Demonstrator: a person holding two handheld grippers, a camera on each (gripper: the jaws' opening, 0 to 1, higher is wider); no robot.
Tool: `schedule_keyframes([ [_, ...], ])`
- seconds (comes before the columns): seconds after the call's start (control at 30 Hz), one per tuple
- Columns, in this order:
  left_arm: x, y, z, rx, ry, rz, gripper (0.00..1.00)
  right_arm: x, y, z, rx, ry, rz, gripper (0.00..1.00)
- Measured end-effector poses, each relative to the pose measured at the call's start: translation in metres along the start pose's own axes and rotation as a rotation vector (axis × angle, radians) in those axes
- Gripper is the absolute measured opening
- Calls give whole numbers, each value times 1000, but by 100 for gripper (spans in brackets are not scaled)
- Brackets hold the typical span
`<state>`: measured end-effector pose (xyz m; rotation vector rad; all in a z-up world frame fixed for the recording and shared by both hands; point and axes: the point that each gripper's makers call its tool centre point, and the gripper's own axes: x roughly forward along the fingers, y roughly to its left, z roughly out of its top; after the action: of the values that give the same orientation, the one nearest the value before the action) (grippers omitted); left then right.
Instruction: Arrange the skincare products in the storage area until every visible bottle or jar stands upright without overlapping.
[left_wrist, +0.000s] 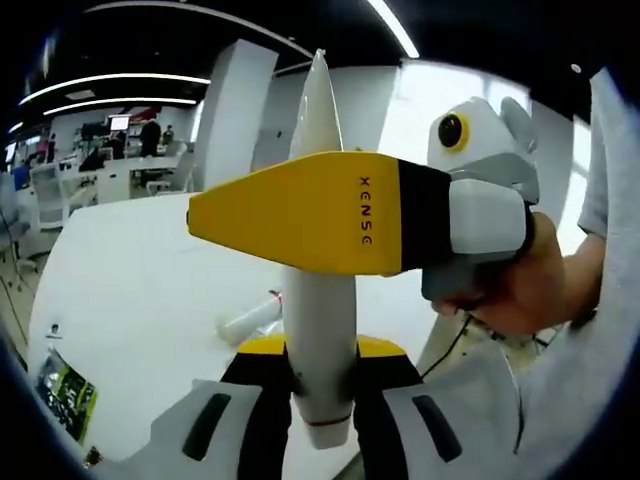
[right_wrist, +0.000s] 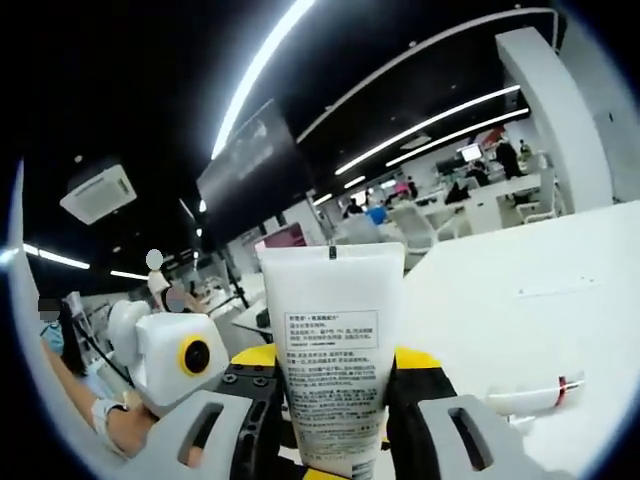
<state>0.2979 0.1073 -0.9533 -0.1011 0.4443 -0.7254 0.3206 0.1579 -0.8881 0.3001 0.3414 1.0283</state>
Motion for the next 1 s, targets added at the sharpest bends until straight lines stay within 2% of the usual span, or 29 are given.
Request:
schedule_keyframes([
  [0.17,-3,1,0,-17,0,-28,14,0,3,0,27,6,27,36],
  [0.4,-7,-13,-1,-98,-32,-148,14,-7,10,-1,61,28,111,35],
  [0.47,-9,-15,-1,-110,-46,-171,14,-11,15,-2,44,40,155,33],
  [0.5,-11,-21,-1,-136,-46,-212,14,-12,16,-3,50,50,164,33],
  [0.6,-12,-20,1,-136,-58,-222,14,-16,19,-1,58,62,206,32],
  [0.7,-14,-26,4,-163,-68,-278,14,-19,23,1,46,65,233,32],
  [1.0,-17,-30,4,-183,-85,-306,14,-24,29,-2,9,107,282,30],
])
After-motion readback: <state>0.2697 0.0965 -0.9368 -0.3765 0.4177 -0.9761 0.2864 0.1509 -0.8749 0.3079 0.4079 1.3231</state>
